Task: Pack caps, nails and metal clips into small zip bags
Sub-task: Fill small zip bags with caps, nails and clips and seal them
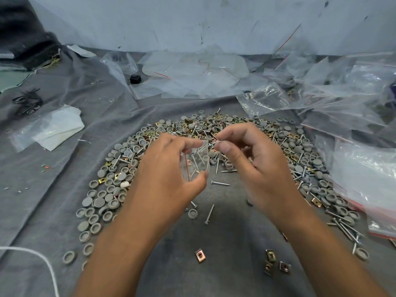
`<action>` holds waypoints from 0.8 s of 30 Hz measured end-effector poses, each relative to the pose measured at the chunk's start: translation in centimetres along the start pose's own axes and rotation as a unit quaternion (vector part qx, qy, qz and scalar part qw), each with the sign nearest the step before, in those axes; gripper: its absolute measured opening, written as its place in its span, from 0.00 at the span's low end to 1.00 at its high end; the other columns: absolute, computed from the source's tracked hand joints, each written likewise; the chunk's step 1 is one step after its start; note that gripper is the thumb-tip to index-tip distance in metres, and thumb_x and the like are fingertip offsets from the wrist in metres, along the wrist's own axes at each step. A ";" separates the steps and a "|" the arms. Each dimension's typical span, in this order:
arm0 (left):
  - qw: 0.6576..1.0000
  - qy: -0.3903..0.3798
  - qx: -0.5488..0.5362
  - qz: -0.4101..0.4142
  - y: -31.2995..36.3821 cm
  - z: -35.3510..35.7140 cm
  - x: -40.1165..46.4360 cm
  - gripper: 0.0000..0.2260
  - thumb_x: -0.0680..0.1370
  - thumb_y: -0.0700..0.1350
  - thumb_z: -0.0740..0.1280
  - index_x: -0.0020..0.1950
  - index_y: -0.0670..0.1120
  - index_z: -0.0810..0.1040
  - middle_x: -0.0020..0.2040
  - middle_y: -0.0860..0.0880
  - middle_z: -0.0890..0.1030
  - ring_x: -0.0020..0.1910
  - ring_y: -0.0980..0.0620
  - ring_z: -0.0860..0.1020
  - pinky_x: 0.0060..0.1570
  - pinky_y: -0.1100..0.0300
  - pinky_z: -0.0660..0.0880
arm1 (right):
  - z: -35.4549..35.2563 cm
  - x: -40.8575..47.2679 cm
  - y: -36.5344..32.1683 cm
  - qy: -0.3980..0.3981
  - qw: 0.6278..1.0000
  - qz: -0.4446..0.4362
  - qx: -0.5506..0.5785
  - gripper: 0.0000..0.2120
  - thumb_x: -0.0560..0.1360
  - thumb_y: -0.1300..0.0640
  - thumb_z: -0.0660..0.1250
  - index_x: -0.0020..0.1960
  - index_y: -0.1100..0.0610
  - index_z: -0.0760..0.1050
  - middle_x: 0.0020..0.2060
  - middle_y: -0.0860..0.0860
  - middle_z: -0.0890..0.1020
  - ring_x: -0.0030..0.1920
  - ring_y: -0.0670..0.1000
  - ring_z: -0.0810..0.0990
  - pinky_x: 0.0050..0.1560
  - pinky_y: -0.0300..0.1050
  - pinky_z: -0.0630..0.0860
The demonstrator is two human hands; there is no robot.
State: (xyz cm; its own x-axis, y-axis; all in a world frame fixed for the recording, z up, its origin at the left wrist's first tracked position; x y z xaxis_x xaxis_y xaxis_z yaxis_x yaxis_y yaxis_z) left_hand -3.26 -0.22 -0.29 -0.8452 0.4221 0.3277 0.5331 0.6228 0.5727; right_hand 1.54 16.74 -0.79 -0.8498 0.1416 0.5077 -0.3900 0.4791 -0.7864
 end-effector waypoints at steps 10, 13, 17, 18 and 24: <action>1.000 0.010 -0.002 -0.007 0.1 -0.3 0.1 0.22 0.68 0.53 0.75 0.62 0.58 0.78 0.50 0.60 0.73 0.49 0.66 0.71 0.49 0.77 0.64 | 0.0 0.0 1.6 0.011 0.987 0.020 -0.160 0.03 0.78 0.49 0.71 0.51 0.44 0.78 0.49 0.38 0.77 0.49 0.39 0.75 0.51 0.30 0.69; 1.000 0.016 0.004 -0.015 -0.3 -0.7 0.0 0.23 0.69 0.52 0.77 0.63 0.60 0.77 0.51 0.61 0.73 0.50 0.65 0.72 0.49 0.77 0.65 | -0.1 -0.6 3.7 -0.134 0.950 0.123 -0.255 0.05 0.77 0.47 0.70 0.53 0.40 0.76 0.48 0.36 0.76 0.49 0.37 0.74 0.57 0.41 0.76; 1.000 0.015 0.004 -0.007 -0.4 -0.7 -0.1 0.23 0.70 0.52 0.77 0.63 0.59 0.77 0.51 0.61 0.73 0.51 0.64 0.72 0.50 0.78 0.64 | 1.0 -1.5 4.9 -0.206 0.901 0.137 -0.357 0.04 0.79 0.43 0.66 0.51 0.42 0.76 0.48 0.38 0.74 0.52 0.44 0.72 0.51 0.44 0.72; 1.000 0.016 0.002 -0.006 -0.4 -0.7 -0.1 0.23 0.69 0.51 0.77 0.63 0.59 0.77 0.51 0.61 0.73 0.51 0.64 0.72 0.50 0.77 0.64 | 1.0 -1.4 4.9 -0.198 0.900 0.123 -0.368 0.04 0.80 0.43 0.64 0.50 0.42 0.75 0.47 0.38 0.74 0.52 0.44 0.72 0.49 0.43 0.69; 1.000 0.004 0.011 -0.001 -0.6 -0.5 -0.1 0.24 0.68 0.53 0.76 0.62 0.61 0.76 0.51 0.62 0.72 0.51 0.66 0.71 0.50 0.74 0.65 | 0.3 -0.2 1.2 -0.025 0.985 -0.023 -0.169 0.03 0.82 0.54 0.66 0.51 0.50 0.77 0.42 0.39 0.76 0.43 0.40 0.75 0.45 0.30 0.68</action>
State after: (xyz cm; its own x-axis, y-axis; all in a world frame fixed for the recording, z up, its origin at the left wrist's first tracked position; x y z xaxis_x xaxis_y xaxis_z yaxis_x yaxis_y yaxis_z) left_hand -3.53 -1.00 -0.31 -0.8461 0.4157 0.3336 0.5327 0.6381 0.5559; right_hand 1.10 17.07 -1.95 -0.8538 0.0734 0.5154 -0.2956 0.7465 -0.5961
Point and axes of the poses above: each hand's wrist, its own x-axis towards the middle knuckle, its own z-axis out of the palm, y = z × x, the point moved 2 cm from there along x, towards the middle knuckle
